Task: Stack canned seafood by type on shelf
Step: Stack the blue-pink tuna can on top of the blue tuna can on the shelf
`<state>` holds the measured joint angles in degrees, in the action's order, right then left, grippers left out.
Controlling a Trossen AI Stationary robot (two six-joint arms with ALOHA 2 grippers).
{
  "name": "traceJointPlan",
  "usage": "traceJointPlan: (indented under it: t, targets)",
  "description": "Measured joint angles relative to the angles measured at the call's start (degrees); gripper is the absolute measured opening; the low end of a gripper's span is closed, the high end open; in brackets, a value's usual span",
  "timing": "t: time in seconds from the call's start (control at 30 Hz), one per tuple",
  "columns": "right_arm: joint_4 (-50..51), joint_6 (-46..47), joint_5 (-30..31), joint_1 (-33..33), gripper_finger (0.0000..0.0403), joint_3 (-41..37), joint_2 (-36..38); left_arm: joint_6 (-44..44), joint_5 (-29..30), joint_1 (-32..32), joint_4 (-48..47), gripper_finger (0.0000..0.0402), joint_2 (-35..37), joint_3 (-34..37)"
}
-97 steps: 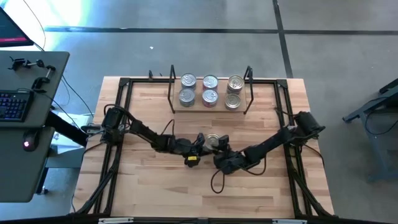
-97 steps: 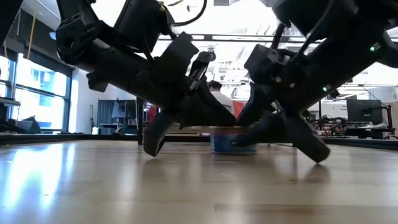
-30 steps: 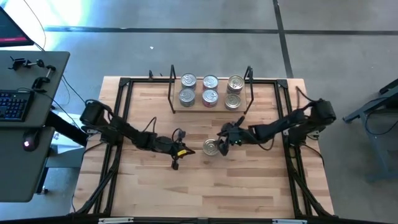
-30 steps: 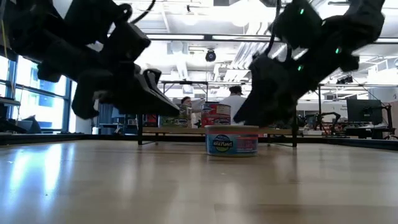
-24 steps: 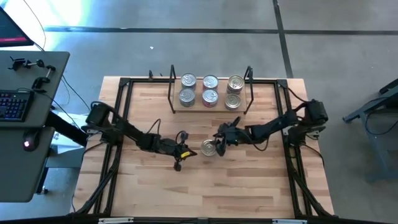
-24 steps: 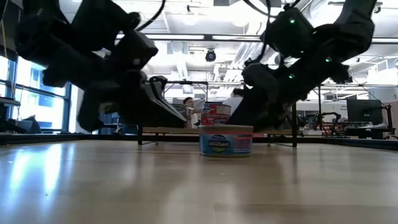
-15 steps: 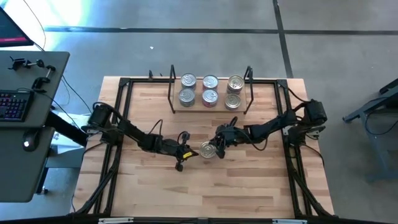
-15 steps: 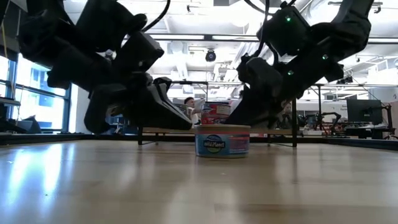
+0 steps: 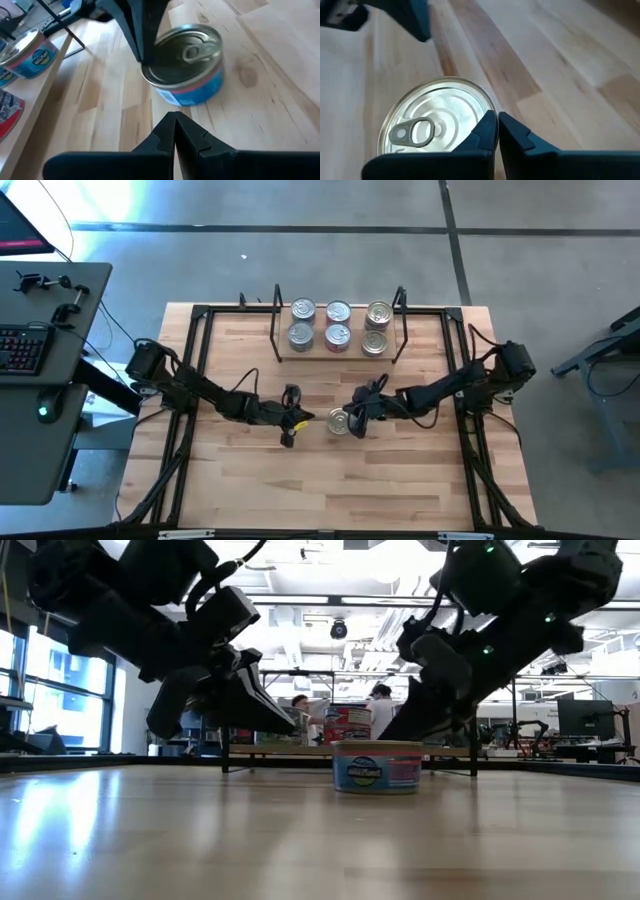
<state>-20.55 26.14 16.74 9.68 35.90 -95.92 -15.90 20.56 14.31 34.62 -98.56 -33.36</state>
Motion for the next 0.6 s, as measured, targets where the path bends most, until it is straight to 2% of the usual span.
traceJointPlan:
  t: [0.23,0.37,0.47,0.6]
  targets:
    - [2.70,5.05,2.00,0.14,0.0000,-0.19,3.76,0.85,-2.89,0.00,0.08,0.0000,0.00,0.01]
    - [2.47,6.24,2.00,0.10,0.0000,-0.22,4.81,0.51,-5.37,0.00,3.77,0.0004,0.00,0.02]
    - [2.44,5.99,2.11,0.08,0.0000,-0.19,5.58,-1.54,-8.62,-0.09,8.55,0.0025,0.00,0.02]
    - [2.11,6.31,1.87,0.08,0.0000,-0.17,6.37,-6.41,-9.95,-1.00,12.14,0.0076,0.02,0.00]
